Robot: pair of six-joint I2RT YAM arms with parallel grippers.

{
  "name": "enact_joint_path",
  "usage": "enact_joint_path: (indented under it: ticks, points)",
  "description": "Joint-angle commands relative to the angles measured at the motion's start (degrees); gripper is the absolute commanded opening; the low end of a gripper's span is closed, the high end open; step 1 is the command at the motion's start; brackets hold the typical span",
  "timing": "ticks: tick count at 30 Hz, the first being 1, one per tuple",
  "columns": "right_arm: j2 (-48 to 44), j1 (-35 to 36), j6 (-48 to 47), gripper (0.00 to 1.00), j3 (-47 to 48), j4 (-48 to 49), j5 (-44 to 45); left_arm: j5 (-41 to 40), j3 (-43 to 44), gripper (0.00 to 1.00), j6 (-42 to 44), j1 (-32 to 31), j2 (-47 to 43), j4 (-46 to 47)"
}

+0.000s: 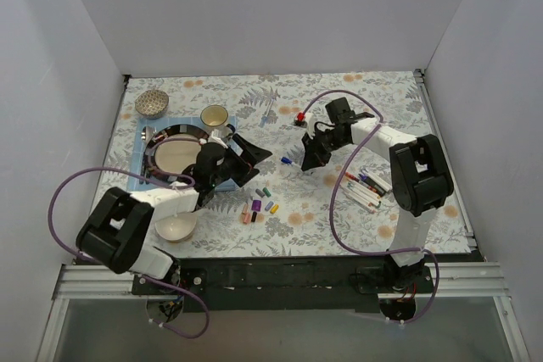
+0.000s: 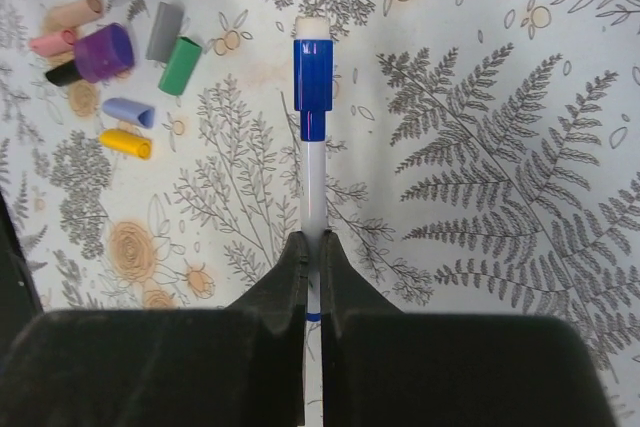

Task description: Open the pen caps

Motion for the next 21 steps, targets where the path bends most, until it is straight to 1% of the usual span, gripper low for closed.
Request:
enact_joint_path:
  ticks: [1, 2, 4, 6, 10, 13, 14, 15, 16, 18, 19, 20, 21]
  points:
    - [-3.2, -1.3, 3.3, 0.01, -0.9, 0.8, -9.4, -2.5, 5.3, 0.9, -4.8, -1.7, 6.8, 4.8]
    - [-3.3, -1.5, 3.5, 0.01, -1.0, 0.7, -11.4, -2.7, 6.2, 0.89, -5.1, -1.9, 8.4, 4.9]
    - [-3.6, -1.8, 4.0, 0.01, -1.3, 0.7, -13.0, -2.7, 8.7, 0.89, -5.1, -2.7, 12.3, 5.2]
    - [-3.4, -1.8, 4.1, 0.01, -1.4, 0.4, -14.6, -2.3, 10.6, 0.88, -5.5, -2.9, 14.3, 4.7]
    - [-2.8, -2.1, 4.6, 0.01, -1.6, 0.5, -16.3, -2.6, 12.7, 0.79, -5.7, -3.9, 17.3, 5.7]
    - [-2.6, -2.2, 5.5, 0.01, -1.8, 0.8, -17.2, -2.9, 13.1, 0.76, -6.0, -4.6, 18.3, 5.7]
    - [-2.6, -2.3, 5.9, 0.01, -2.0, 1.5, -17.5, -2.9, 13.2, 0.73, -6.1, -4.6, 18.5, 5.9]
    - [-2.6, -2.5, 6.5, 0.01, -2.2, 1.8, -17.4, -2.9, 13.2, 0.67, -6.1, -4.9, 18.6, 6.0]
    - [-2.7, -2.6, 7.0, 0.01, -2.3, 2.2, -17.3, -2.9, 13.1, 0.65, -6.3, -5.1, 18.9, 6.2]
    - [-2.6, -3.0, 8.4, 0.01, -2.9, 3.6, -17.4, -2.9, 13.1, 0.52, -6.4, -5.2, 19.2, 6.5]
    - [-2.6, -3.0, 8.6, 0.01, -3.1, 3.9, -17.3, -2.9, 13.3, 0.5, -6.5, -5.2, 19.2, 6.7]
    - [-2.6, -3.1, 8.8, 0.01, -3.3, 4.2, -17.5, -2.9, 13.4, 0.39, -6.5, -5.3, 19.4, 6.7]
    - [-2.5, -3.1, 9.2, 0.01, -3.4, 4.4, -17.4, -2.9, 13.6, 0.36, -6.4, -5.4, 19.6, 6.6]
